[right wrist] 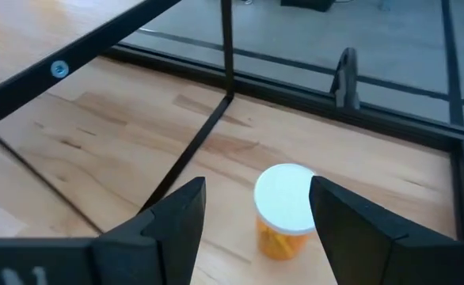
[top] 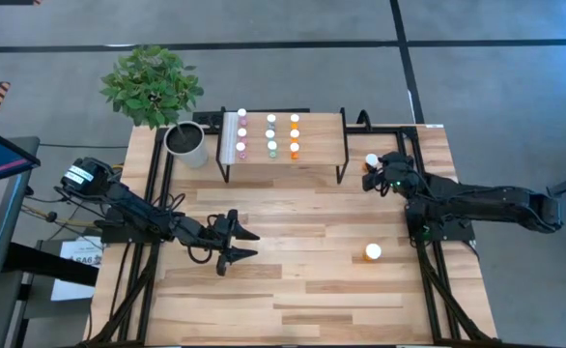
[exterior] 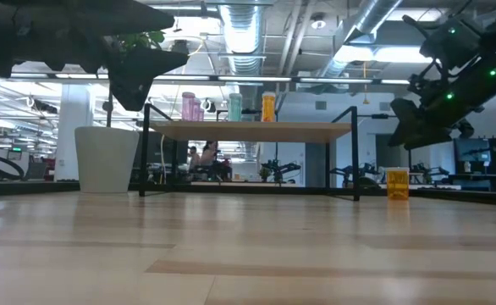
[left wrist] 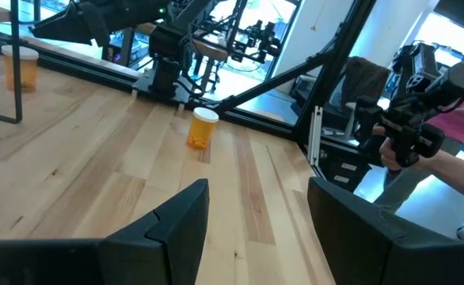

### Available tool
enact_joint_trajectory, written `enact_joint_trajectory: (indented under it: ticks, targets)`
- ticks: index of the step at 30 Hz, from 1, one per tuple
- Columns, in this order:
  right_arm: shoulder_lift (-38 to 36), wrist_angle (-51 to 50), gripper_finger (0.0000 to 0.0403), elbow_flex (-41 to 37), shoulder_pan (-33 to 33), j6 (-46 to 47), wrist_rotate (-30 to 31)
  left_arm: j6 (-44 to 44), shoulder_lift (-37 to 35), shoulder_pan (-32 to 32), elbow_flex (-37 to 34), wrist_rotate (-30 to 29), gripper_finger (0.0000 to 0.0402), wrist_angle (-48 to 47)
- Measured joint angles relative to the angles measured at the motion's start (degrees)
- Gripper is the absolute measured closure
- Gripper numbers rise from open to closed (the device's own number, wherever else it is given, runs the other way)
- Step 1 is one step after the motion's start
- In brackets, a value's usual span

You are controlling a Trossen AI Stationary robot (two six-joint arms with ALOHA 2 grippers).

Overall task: Pick and place medicine bottles onto shelf by color
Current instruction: Put the top big orange pill bottle on the shelf

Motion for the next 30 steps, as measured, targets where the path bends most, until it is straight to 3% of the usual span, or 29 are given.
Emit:
enact_joint_trajectory:
  ticks: [8,17,30]
  targets:
    - [0.5,-0.2,0.0108,0.0,-3.1,0.0,-6.7,0.0,0.0,0.0,0.0,-0.7,0.0198,0.0]
    - [3.3,1.9,0.0038,0.0,-5.7,3.5,-6.8,0.4,0.0,0.0,0.0,-1.1,0.0198,0.0]
    - [15.3,13.2,0.0030,0.0,-10.6,1.3,-6.7,0.5,0.0,0.0,0.0,-1.2,0.0198,-0.2]
